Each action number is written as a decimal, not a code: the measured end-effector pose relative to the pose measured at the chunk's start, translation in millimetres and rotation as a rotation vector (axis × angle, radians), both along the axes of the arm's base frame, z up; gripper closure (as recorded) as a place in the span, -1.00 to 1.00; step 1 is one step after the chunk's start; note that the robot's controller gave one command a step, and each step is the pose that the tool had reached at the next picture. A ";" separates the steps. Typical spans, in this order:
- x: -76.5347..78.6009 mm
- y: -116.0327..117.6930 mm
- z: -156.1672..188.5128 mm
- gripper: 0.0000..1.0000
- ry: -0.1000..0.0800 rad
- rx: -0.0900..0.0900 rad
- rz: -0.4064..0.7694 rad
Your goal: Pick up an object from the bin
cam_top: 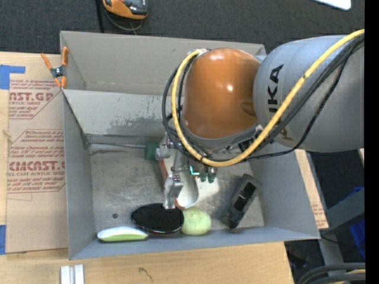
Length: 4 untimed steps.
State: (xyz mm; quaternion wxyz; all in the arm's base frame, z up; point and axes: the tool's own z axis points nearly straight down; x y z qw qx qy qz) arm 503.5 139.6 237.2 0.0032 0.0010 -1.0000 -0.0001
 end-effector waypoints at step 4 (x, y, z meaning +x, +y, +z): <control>-2.7 -1.9 -159.8 1.00 0.006 0.009 0.288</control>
Offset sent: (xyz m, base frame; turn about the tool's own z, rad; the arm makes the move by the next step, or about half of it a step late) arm -0.0106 -0.0267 -0.0929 -0.1034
